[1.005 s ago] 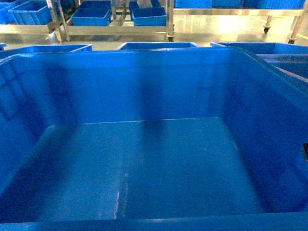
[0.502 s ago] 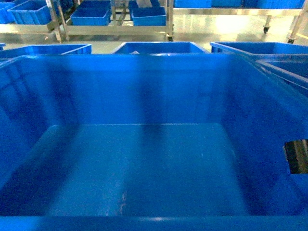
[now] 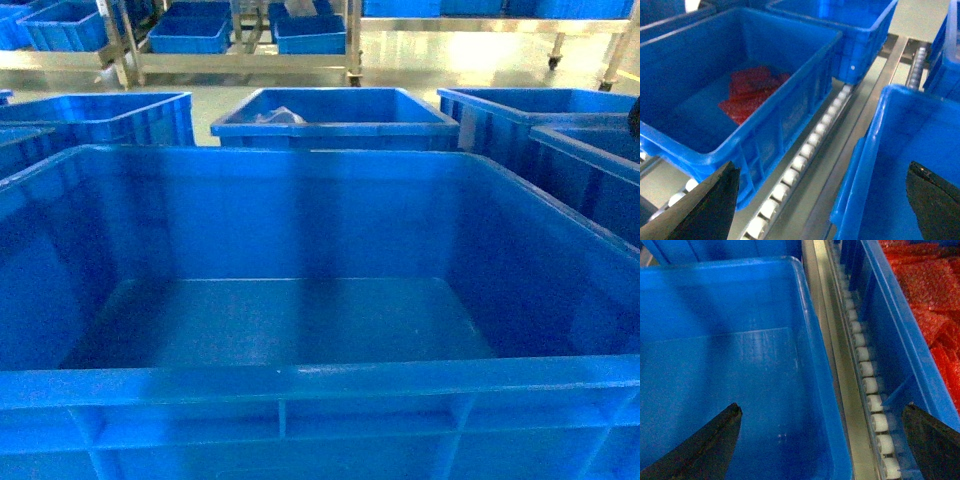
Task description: Place box next to blue box on left shelf
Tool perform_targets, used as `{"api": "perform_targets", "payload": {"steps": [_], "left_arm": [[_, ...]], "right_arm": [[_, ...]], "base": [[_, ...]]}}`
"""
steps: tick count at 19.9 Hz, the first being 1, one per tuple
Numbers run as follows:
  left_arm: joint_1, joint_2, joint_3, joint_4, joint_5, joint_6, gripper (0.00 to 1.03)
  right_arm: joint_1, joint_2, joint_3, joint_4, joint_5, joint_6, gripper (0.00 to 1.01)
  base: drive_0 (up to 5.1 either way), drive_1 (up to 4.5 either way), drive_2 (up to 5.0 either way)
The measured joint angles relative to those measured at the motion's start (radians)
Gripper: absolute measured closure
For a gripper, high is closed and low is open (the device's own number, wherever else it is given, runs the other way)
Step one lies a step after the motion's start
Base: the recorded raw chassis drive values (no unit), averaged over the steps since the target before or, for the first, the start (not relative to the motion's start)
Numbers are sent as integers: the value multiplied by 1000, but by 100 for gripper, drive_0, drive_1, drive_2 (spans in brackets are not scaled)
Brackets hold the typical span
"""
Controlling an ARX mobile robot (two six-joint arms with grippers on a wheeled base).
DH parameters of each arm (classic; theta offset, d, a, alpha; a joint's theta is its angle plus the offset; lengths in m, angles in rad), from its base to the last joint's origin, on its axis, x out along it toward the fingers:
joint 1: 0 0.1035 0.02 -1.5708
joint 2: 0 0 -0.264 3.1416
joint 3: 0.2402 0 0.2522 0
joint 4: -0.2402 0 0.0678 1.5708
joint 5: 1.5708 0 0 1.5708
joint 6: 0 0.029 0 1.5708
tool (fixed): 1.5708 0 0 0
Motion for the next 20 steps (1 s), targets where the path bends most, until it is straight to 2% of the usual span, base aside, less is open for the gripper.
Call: {"api": "perform_targets", "payload": {"steps": [2, 4, 6, 8, 9, 10, 11, 12, 13, 14, 16, 17, 20], "left_arm": [[-4, -13, 25, 53, -25, 60, 5], [-28, -16, 29, 89, -33, 99, 5], [-56, -3, 26, 20, -44, 108, 5], [-56, 5, 26, 21, -45, 108, 5], [-56, 3, 26, 22, -45, 108, 5], [-11, -36, -68, 290, 119, 162, 13], [46, -129, -216, 503, 314, 250, 26], [79, -186, -315, 635, 431, 304, 36], [105, -219, -383, 726, 525, 341, 49], [125, -251, -439, 748, 573, 358, 61], [172, -315, -526, 756, 612, 372, 86], [190, -348, -557, 762, 631, 372, 99], [247, -447, -641, 742, 698, 373, 101]], "right_arm": [[16, -8, 22, 38, 16, -14, 3], [39, -12, 20, 123, 26, -23, 3], [40, -19, -6, 161, 102, -22, 3], [39, -18, -14, 162, 107, -22, 3], [21, -58, -124, 474, 76, -88, 12], [-17, -149, -285, 702, 30, -212, 25], [-77, -228, -419, 866, -1, -295, 37], [-129, -268, -492, 951, -24, -332, 48], [-156, -315, -560, 985, -80, -359, 61], [-185, -357, -619, 988, -128, -372, 74], [-259, -430, -705, 989, -175, -380, 100], [-283, -469, -736, 990, -215, -388, 99], [-357, -576, -820, 963, -283, -389, 99]], "base": [[0, 0, 0], [0, 0, 0], [0, 0, 0], [0, 0, 0], [0, 0, 0], [0, 0, 0], [0, 0, 0], [0, 0, 0], [0, 0, 0], [0, 0, 0], [0, 0, 0], [0, 0, 0], [0, 0, 0]]}}
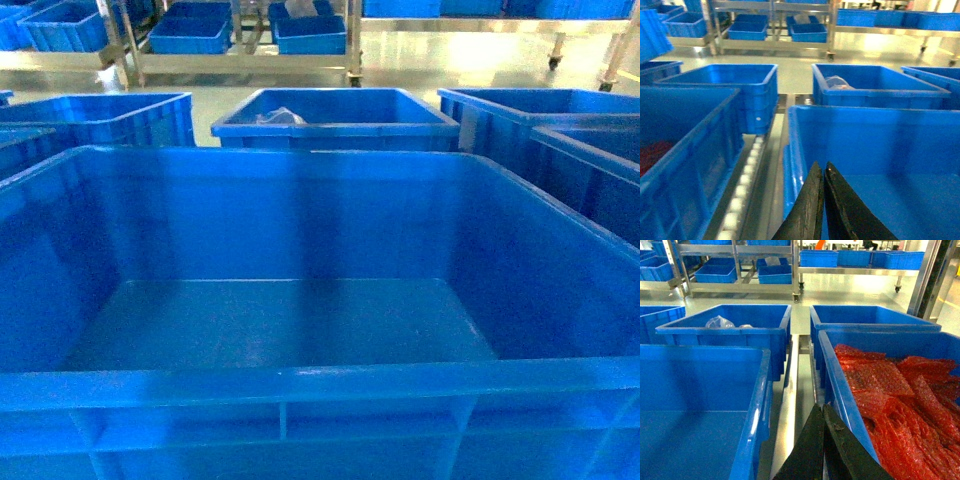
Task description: Place box next to blue box on left shelf
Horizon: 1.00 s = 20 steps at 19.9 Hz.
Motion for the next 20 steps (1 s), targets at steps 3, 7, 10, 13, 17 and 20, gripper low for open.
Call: {"api": "perform_targets", "payload": {"steps": [3, 7, 10, 13, 17, 20], "left_arm": [[83, -92, -51, -35, 76, 0, 101], [79, -200, -94, -102, 74, 0, 101], [79, -263, -122, -109, 75, 0, 101], [79, -333, -130, -174, 75, 1, 101], [79, -401, -130, -246, 76, 2, 101], [79, -523, -129, -426, 77, 3, 101]], "right_arm": [[-75, -95, -46, -47, -100, -1, 99], [-140, -209, -88, -117, -144, -1, 99], [-140, -270, -124, -122, -145, -1, 99], [-140, -346, -124, -196, -144, -1, 99], [-140, -414, -124, -271, -144, -1, 99], [-140, -519, -123, -430, -146, -1, 99]], "base": [[0, 0, 0], [0, 0, 0], [0, 0, 0], [0, 0, 0], [0, 0, 0], [0, 0, 0]]}}
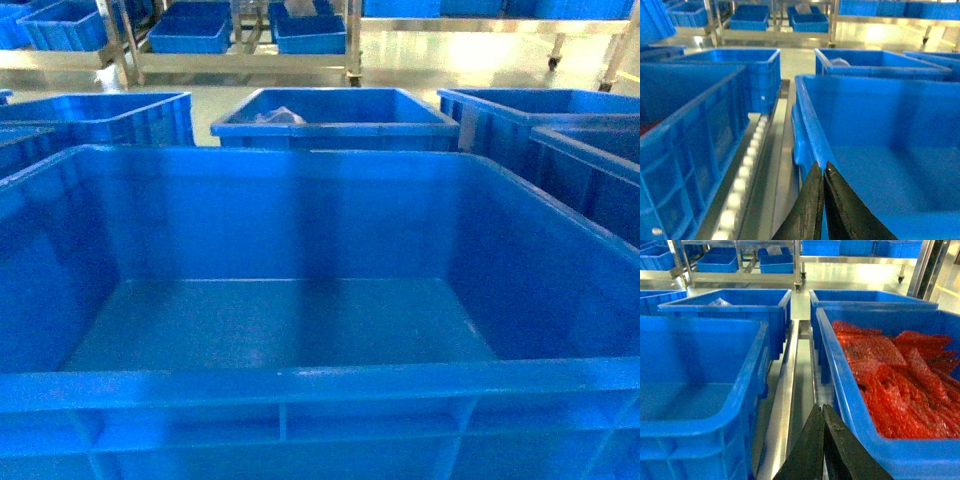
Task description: Place box next to blue box on left shelf
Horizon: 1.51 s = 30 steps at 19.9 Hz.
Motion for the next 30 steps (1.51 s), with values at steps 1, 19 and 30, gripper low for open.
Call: {"api": "perform_targets", "payload": {"steps": [1, 19, 30], "left_arm": [[0, -22, 0, -6, -6, 0, 101], [0, -40, 0, 5, -2, 2, 5], [0, -40, 0, 5, -2, 3, 5]], "right_arm": [[0, -29, 0, -19, 3, 0, 99], [0, -62, 0, -16, 2, 0, 4], [0, -62, 0, -16, 2, 0, 3]], "base": [[0, 0, 0], [0, 0, 0], [0, 0, 0]]}}
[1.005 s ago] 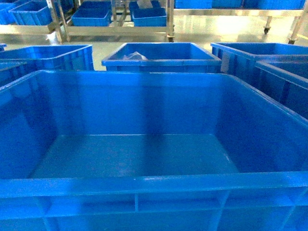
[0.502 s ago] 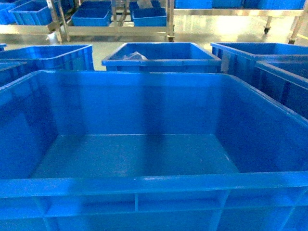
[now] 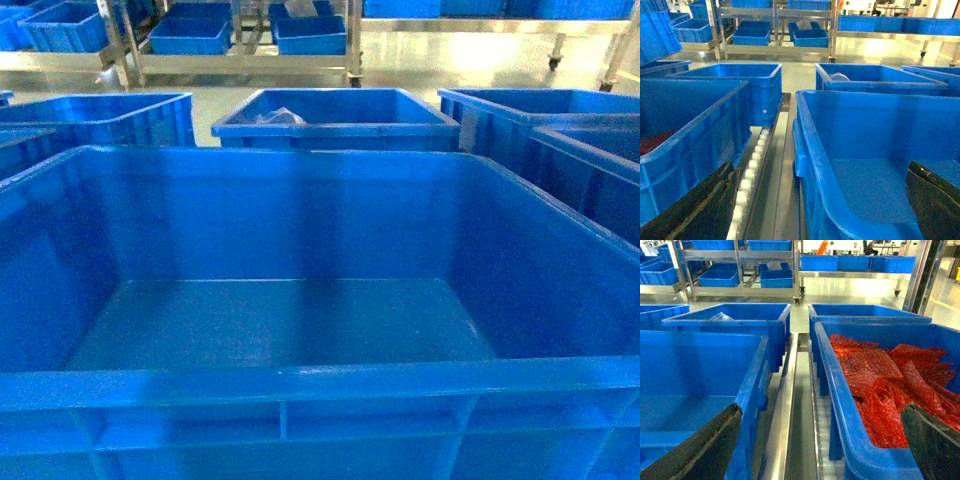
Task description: Place box next to blue box on left shelf
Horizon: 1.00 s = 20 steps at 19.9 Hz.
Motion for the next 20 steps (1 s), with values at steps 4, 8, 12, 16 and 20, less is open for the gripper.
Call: {"api": "perform_targets", "payload": {"steps": [4, 8, 12, 16, 20], "left_arm": [[0, 0, 0, 0, 0, 0, 5], [0, 0, 0, 0, 0, 0, 5], [0, 0, 0, 0, 0, 0, 5], [0, 0, 0, 0, 0, 0, 5], [0, 0, 0, 0, 0, 0, 5]], "right_arm": [[0, 0, 0, 0, 0, 0, 3], [0, 0, 0, 0, 0, 0, 3], [0, 0, 0, 0, 0, 0, 3], [0, 0, 0, 0, 0, 0, 3], [0, 0, 0, 0, 0, 0, 3]], "base": [[0, 0, 0], [0, 0, 0], [0, 0, 0], [0, 0, 0], [0, 0, 0]]}}
